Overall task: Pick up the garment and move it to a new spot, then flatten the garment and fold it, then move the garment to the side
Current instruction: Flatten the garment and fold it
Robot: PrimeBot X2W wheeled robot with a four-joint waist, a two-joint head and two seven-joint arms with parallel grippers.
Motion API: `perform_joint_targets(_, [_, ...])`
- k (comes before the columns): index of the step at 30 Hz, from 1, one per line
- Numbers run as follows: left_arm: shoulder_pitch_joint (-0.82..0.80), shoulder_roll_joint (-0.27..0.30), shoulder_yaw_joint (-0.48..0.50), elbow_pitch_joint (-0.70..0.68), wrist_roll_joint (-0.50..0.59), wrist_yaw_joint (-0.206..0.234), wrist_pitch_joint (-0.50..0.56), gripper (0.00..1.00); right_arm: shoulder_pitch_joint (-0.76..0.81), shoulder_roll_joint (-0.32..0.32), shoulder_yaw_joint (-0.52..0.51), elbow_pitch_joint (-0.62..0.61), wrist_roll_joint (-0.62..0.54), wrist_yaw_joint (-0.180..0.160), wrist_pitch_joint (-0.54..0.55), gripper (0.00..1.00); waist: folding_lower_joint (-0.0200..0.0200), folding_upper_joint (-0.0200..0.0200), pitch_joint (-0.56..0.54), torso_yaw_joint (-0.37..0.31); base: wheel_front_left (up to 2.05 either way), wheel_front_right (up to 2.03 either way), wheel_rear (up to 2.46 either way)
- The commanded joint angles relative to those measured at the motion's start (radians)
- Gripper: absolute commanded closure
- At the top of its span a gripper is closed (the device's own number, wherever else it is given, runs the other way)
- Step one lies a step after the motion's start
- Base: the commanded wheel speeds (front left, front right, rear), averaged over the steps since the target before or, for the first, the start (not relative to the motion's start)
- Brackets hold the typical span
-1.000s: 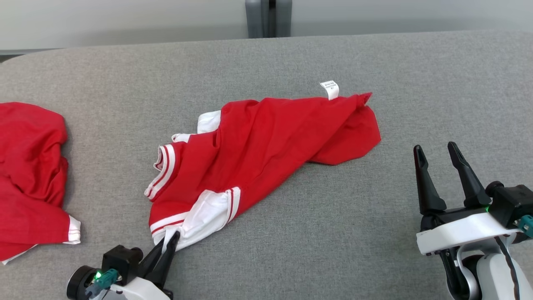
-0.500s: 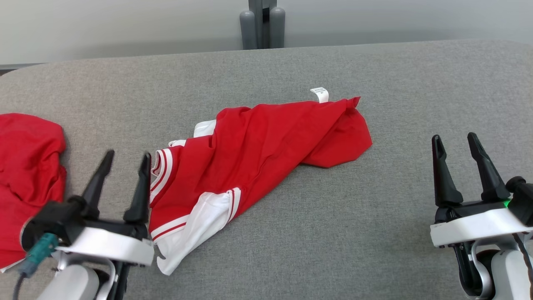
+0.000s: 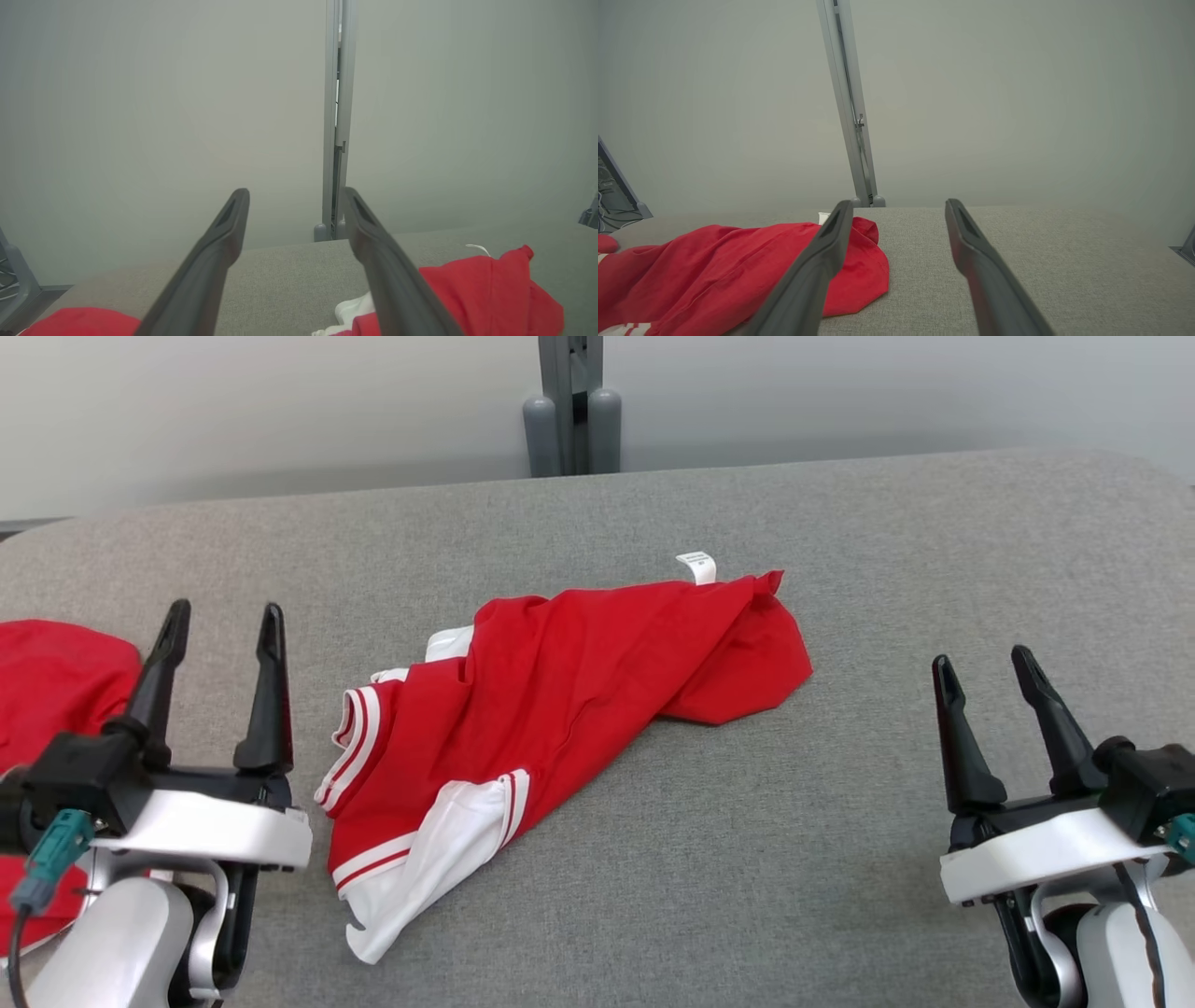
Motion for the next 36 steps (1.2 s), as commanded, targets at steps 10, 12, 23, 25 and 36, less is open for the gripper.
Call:
perform_joint_targets(10, [0.090, 0.002, -0.030, 0.034, -0.001, 0.019, 0.010, 0.00, 0.064, -0.008, 0.015, 0.053, 0.028, 0.002, -0.012, 0.00, 0.0000, 0.0000, -0.074, -0.017, 0.00, 0.00, 0.00])
perform_joint_targets(12, [0.105, 0.002, -0.036, 0.034, -0.004, 0.020, 0.016, 0.00, 0.067, -0.008, 0.016, 0.059, 0.027, 0.002, -0.007, 0.00, 0.0000, 0.0000, -0.083, -0.014, 0.00, 0.00, 0.00])
perform_joint_targets(23, [0.146, 0.018, -0.052, 0.008, -0.016, 0.039, 0.069, 0.00, 0.078, -0.008, 0.021, 0.072, 0.024, 0.002, 0.008, 0.00, 0.0000, 0.0000, -0.104, -0.007, 0.00, 0.00, 0.00])
perform_joint_targets(25, [0.150, 0.019, -0.055, 0.004, -0.016, 0.042, 0.073, 0.00, 0.078, -0.008, 0.021, 0.071, 0.025, 0.002, 0.007, 0.00, 0.0000, 0.0000, -0.106, -0.006, 0.00, 0.00, 0.00])
perform_joint_targets(36, [0.153, 0.010, -0.070, -0.018, -0.017, 0.051, 0.090, 0.00, 0.051, -0.008, -0.012, 0.083, 0.050, 0.002, -0.007, 0.00, 0.0000, 0.0000, -0.104, 0.022, 0.00, 0.00, 0.00])
